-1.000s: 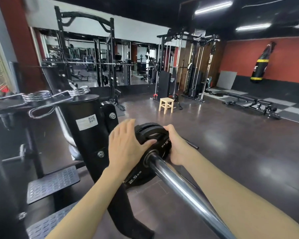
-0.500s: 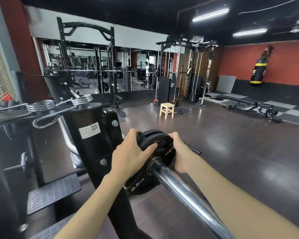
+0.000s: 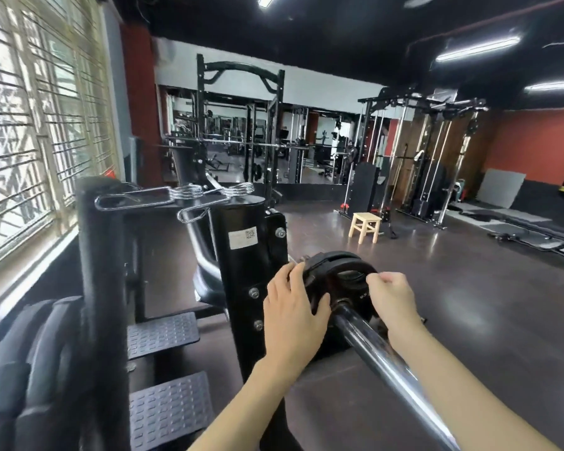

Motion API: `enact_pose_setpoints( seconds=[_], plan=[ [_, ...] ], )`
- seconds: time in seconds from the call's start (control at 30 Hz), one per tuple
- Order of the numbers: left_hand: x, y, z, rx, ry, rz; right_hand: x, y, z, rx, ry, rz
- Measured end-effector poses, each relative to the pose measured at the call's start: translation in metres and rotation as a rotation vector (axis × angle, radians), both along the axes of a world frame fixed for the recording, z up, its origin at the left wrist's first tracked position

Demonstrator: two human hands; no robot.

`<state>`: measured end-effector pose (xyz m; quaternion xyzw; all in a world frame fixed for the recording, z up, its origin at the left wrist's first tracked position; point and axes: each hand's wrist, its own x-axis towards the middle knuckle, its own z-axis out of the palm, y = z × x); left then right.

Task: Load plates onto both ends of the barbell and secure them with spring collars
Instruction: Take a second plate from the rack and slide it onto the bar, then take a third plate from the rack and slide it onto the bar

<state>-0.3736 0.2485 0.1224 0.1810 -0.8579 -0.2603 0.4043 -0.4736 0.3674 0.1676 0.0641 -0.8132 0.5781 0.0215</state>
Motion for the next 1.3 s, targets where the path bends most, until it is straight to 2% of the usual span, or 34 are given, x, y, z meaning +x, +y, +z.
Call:
enact_pose_setpoints(
  seconds=[0.13,0.27,0.4,0.53,0.67,0.77,0.83,0.9,0.97,1.03,1.17,1.3],
  plan=[
    [0.054,-0.008,0.008,0.285,0.020,-0.075,0.052,-0.017,0.010,0.063,0.217,0.043],
    [0.118,-0.029,0.013,0.519,0.024,-0.062,0.103,-0.049,0.001,-0.056,0.099,0.323],
    [0.197,-0.066,-0.003,0.802,0.153,0.030,0.164,-0.091,-0.022,-0.050,0.025,0.559],
    [0.264,-0.124,-0.027,1.081,0.313,0.183,0.210,-0.146,-0.034,0.045,-0.011,0.770],
    [0.313,-0.199,-0.066,1.285,0.435,0.363,0.250,-0.221,-0.040,0.196,0.046,0.900],
    [0.333,-0.253,-0.104,1.364,0.482,0.515,0.274,-0.288,-0.046,0.305,0.142,0.961],
    [0.341,-0.286,-0.121,1.508,0.580,0.562,0.289,-0.335,-0.049,0.374,0.192,0.985],
    [0.344,-0.318,-0.138,1.688,0.585,0.598,0.305,-0.376,-0.050,0.413,0.220,0.985],
    [0.344,-0.338,-0.145,1.882,0.626,0.560,0.317,-0.412,-0.052,0.430,0.224,0.987],
    [0.342,-0.349,-0.140,1.985,0.657,0.454,0.324,-0.443,-0.054,0.473,0.170,0.988],
    [0.333,-0.368,-0.139,2.112,0.614,0.335,0.333,-0.482,-0.055,0.680,0.034,0.980],
    [0.333,-0.384,-0.156,2.194,0.410,0.350,0.338,-0.500,-0.067,0.828,-0.078,0.980]
  ],
)
